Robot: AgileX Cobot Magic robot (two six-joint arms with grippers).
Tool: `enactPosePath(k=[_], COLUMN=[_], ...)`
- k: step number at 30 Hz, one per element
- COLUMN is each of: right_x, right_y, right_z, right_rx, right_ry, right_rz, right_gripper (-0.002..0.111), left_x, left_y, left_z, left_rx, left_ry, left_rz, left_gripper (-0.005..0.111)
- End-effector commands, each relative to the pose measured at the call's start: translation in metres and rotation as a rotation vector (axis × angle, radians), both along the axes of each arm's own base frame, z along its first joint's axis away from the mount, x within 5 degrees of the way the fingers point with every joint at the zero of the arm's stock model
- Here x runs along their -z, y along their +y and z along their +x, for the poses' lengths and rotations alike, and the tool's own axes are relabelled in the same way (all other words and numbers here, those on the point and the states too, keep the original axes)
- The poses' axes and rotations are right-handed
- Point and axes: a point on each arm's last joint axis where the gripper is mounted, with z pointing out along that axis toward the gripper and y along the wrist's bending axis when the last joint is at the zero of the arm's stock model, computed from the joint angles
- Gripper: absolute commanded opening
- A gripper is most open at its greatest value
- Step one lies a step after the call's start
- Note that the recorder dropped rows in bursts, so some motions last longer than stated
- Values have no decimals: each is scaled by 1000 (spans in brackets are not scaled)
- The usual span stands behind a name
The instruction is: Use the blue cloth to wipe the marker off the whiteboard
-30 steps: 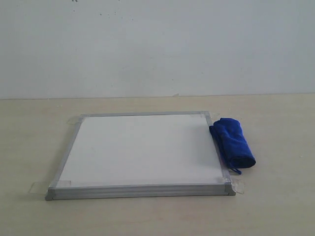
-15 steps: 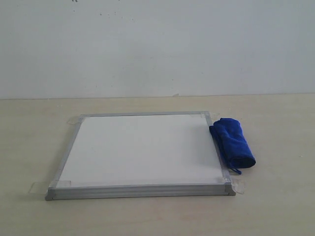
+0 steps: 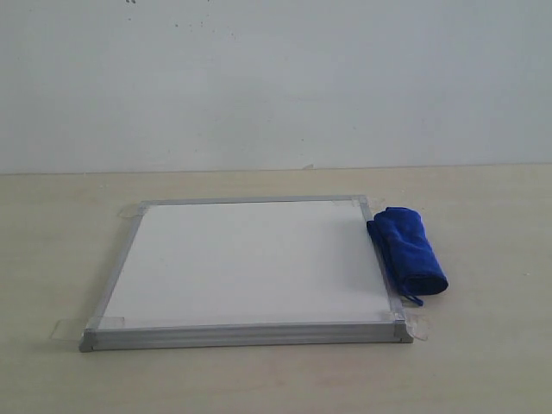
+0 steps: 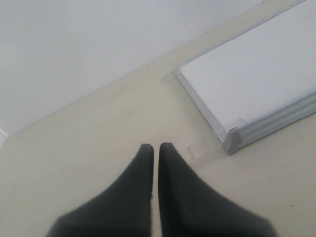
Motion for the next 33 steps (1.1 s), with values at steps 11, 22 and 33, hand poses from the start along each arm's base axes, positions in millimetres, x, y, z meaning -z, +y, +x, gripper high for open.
enactPosePath(k=[11,22,33], right_x=[-1,-1,-1], right_y=[3,3,3], right_z=[0,0,0], right_rx=[-50,-50,-50], right_ry=[-7,-9,-9], right_rz=[11,11,11], right_gripper=[0,0,0], left_x=[1,1,1], left_y=[0,0,0], left_z=[0,0,0], left_rx=[-1,-1,-1], left_ry=[-2,-2,-2], left_rz=[3,3,3], left_gripper=[4,4,4])
